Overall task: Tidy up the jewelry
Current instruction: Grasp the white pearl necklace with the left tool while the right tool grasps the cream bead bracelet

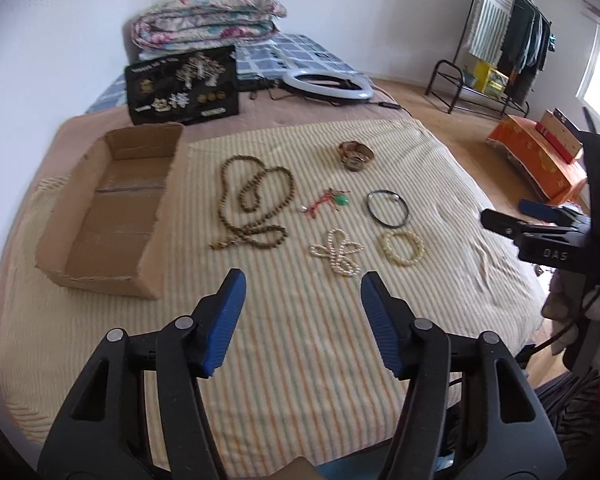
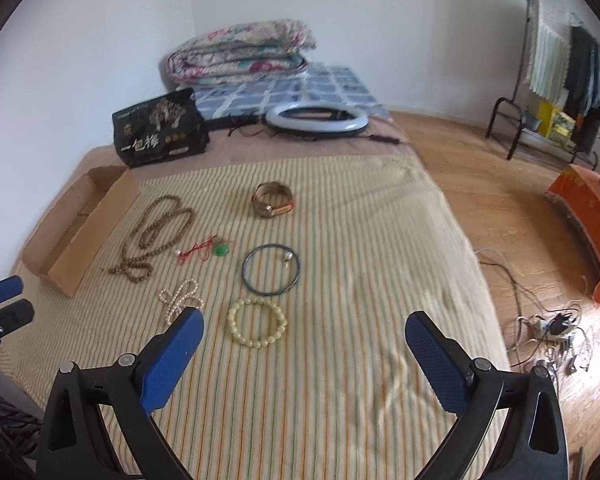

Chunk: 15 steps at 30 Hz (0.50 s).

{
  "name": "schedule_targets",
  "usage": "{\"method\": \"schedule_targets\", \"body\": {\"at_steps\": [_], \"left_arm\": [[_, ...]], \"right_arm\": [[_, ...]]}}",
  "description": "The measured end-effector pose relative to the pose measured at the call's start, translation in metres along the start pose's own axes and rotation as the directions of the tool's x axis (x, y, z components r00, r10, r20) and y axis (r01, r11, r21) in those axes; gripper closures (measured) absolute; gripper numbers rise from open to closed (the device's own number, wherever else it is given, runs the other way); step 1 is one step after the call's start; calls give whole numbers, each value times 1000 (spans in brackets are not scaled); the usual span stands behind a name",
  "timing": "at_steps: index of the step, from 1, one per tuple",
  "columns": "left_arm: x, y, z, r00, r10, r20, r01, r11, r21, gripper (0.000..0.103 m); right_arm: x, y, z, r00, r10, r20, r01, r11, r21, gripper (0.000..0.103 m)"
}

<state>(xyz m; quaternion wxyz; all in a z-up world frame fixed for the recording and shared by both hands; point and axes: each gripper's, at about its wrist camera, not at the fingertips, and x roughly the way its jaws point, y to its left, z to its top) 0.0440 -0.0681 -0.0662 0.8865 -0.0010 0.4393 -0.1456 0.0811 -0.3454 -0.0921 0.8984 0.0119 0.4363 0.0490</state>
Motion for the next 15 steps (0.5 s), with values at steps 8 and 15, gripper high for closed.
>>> {"method": "schedule_targets", "body": {"at_steps": [8, 15], "left_arm": [[45, -12, 11, 994, -55, -99, 56, 998, 10, 50], [87, -19, 15, 982, -77, -174, 77, 997, -10, 56]], "right_arm": [[44, -16, 1, 988, 79, -133, -74, 996, 40, 18], [68, -15, 4, 975, 128, -183, -126, 992, 26, 25]]}}
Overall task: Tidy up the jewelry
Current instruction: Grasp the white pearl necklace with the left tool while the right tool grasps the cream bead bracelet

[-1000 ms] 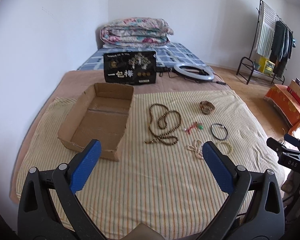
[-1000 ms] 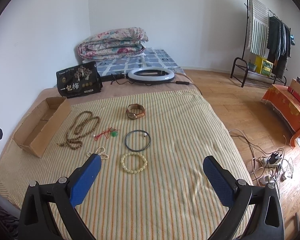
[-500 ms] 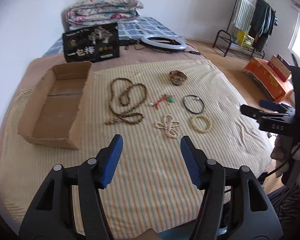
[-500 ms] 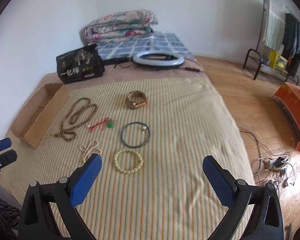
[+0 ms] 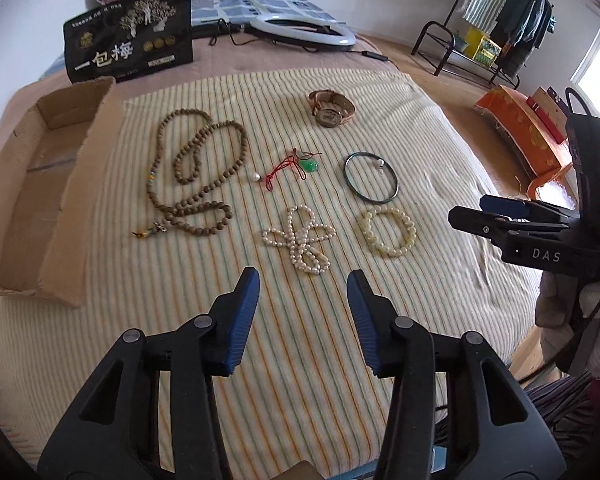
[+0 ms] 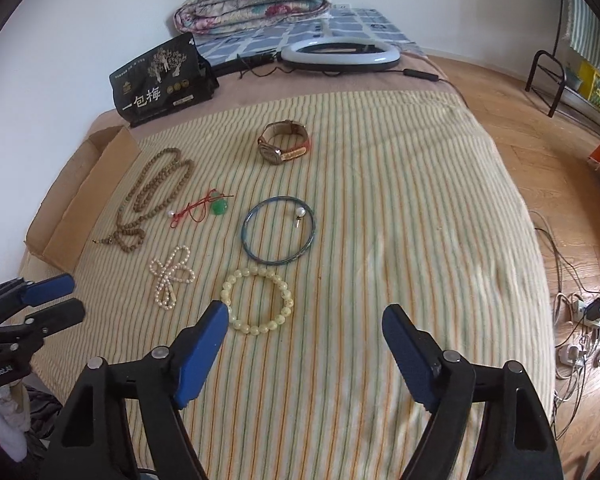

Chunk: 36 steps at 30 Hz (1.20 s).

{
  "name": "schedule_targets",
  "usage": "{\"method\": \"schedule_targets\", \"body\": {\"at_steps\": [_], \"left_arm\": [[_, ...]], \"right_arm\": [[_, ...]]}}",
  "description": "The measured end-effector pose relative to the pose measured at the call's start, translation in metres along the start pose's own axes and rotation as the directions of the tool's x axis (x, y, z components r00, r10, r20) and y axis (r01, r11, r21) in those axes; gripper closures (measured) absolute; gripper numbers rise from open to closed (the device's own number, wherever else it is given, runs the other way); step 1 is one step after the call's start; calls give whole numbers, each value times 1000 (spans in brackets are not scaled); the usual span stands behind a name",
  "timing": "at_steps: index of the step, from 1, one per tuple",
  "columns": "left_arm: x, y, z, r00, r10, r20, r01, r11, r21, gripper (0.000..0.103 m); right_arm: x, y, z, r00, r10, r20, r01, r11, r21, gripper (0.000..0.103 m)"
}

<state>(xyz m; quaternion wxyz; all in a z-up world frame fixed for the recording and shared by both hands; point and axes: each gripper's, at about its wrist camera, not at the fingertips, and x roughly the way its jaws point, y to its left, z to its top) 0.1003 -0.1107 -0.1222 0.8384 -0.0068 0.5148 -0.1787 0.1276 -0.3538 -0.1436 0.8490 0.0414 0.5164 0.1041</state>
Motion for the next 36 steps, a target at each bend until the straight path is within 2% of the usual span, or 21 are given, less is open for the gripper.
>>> {"method": "schedule_targets", "body": {"at_steps": [3, 6, 9, 13, 25, 33, 36], "left_arm": [[17, -2, 4, 1000, 16, -15, -16, 1000, 13, 57], [34, 0, 8, 999, 20, -31, -20, 1000, -2, 63], [50, -1, 11, 998, 8, -58, -9, 1000, -21, 63], [66, -5, 13, 997, 25, -69, -26, 1000, -10, 63], [96, -6, 20, 994, 65, -91, -63, 998, 24, 64], [100, 0, 23, 994, 74, -79, -73, 997, 22, 85], [99, 4, 23, 994, 72, -77, -72, 997, 9, 93]], "right_arm": [[10, 0, 2, 1000, 9, -22, -9, 1000, -7, 29], [18, 1, 3, 999, 4, -33, -5, 1000, -22, 34], [26, -2, 4, 999, 6, -48, -6, 1000, -19, 38], [34, -4, 4, 998, 5, -67, -6, 1000, -19, 42], [53, 4, 3, 995, 11, -97, -17, 998, -58, 48], [65, 14, 4, 993, -18, -114, 6, 995, -98, 51], [68, 18, 3, 992, -38, -118, 24, 993, -119, 56]]}}
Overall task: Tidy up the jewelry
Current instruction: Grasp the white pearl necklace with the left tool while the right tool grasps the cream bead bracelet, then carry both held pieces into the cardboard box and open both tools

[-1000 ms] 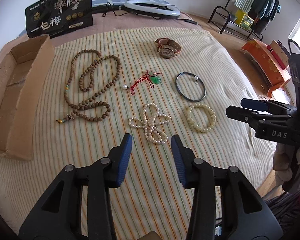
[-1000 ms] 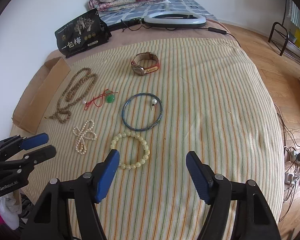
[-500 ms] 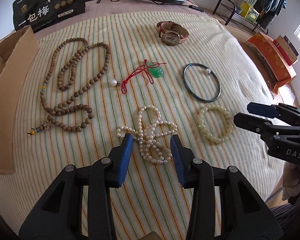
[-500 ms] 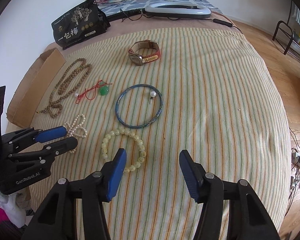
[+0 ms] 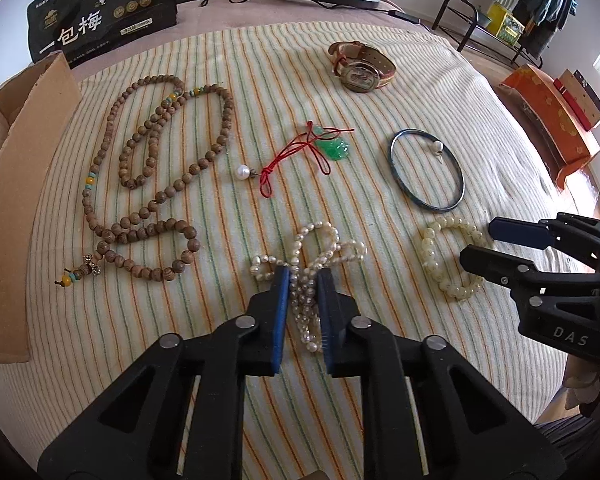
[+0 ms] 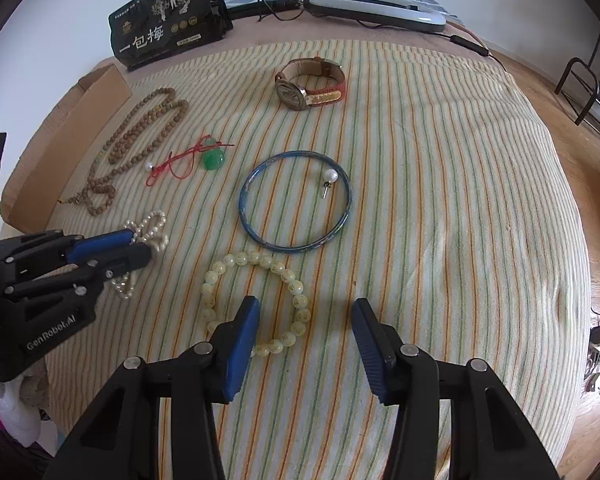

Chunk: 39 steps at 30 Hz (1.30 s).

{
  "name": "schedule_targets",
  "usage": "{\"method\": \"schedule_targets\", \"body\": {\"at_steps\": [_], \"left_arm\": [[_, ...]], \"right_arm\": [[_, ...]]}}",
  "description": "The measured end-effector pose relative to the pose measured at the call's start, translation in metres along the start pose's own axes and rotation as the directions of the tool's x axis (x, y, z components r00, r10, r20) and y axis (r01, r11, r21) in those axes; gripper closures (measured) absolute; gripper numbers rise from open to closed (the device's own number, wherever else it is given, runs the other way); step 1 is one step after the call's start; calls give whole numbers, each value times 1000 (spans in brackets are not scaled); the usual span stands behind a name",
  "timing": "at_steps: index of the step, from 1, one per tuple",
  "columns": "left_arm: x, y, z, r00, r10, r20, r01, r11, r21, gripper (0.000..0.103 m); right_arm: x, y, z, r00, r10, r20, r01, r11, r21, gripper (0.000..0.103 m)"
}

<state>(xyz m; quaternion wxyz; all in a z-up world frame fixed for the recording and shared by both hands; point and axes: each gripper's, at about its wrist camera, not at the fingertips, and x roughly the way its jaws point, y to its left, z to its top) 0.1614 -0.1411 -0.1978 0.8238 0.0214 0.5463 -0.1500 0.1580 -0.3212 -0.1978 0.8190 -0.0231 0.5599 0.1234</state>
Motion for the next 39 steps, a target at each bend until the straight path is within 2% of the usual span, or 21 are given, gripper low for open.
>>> {"method": "schedule_targets", "body": {"at_steps": [3, 8, 10, 17, 28, 34, 39], "left_arm": [[0, 1, -1, 1000, 4, 4, -4, 1000, -2, 97], [-2, 0, -1, 1000, 3, 7, -3, 1000, -4, 97], [-2, 1, -1, 1000, -3, 6, 3, 1000, -7, 97], [-11, 5, -3, 1000, -27, 11, 28, 999, -31, 98], [-50, 13, 0, 994, -69, 85, 74, 996, -57, 98], [-84, 23, 6, 984, -87, 157, 101, 992, -81, 98], [-119, 33, 15, 968, -104, 230, 130, 987, -100, 98]], "right_arm": [[2, 6, 0, 1000, -23, -1, 23, 999, -24, 63], [3, 13, 0, 1000, -20, -4, 19, 999, -48, 90], [3, 15, 0, 1000, -13, -4, 13, 999, -52, 96], [-9, 16, 1, 1000, 14, 24, -14, 1000, -26, 98], [-47, 23, 6, 991, 20, 132, -22, 1000, 10, 98], [-67, 33, 7, 979, 34, 199, -39, 999, 24, 98], [-85, 38, 12, 965, 47, 258, -59, 997, 39, 98]]}}
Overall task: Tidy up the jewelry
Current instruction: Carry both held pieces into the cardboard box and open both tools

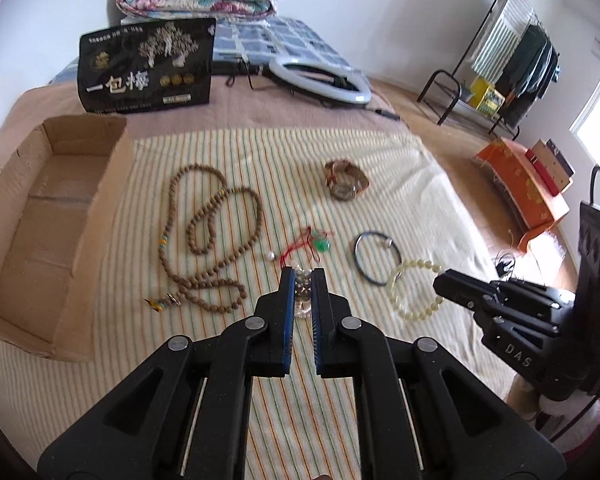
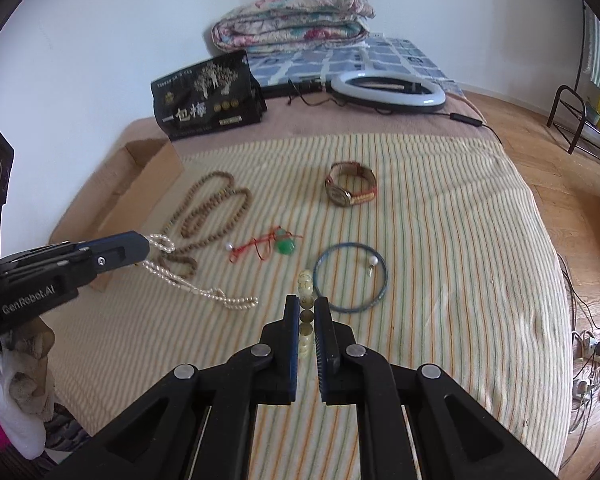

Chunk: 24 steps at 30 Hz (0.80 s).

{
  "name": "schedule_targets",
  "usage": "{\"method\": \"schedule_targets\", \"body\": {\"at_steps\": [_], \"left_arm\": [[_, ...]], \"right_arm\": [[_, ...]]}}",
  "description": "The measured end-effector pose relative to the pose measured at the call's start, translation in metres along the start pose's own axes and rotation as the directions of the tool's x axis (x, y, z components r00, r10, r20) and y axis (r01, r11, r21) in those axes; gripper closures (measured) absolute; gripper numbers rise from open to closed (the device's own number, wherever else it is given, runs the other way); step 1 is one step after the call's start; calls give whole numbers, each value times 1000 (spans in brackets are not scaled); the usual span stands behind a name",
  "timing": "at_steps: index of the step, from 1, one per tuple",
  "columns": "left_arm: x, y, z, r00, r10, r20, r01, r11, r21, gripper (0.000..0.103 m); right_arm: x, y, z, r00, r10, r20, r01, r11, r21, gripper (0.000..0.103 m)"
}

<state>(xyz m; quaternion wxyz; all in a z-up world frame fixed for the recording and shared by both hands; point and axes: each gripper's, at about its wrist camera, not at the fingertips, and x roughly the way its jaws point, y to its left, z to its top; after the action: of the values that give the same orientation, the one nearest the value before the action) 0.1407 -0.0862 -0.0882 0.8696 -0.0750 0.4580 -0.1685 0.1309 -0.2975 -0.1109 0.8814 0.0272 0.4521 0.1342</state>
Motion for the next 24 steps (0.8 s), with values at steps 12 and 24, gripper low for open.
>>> {"method": "schedule_targets", "body": {"at_steps": [12, 24], "left_arm": [[-76, 32, 41, 984, -12, 175, 24, 997, -70, 98], [-118, 93, 55, 960, 86, 265, -42, 985, -165, 98]], "right_arm": [[-13, 21, 23, 996, 45, 71, -45, 999, -12, 98], [-10, 73, 56, 983, 137, 120, -131, 990, -59, 98]]}}
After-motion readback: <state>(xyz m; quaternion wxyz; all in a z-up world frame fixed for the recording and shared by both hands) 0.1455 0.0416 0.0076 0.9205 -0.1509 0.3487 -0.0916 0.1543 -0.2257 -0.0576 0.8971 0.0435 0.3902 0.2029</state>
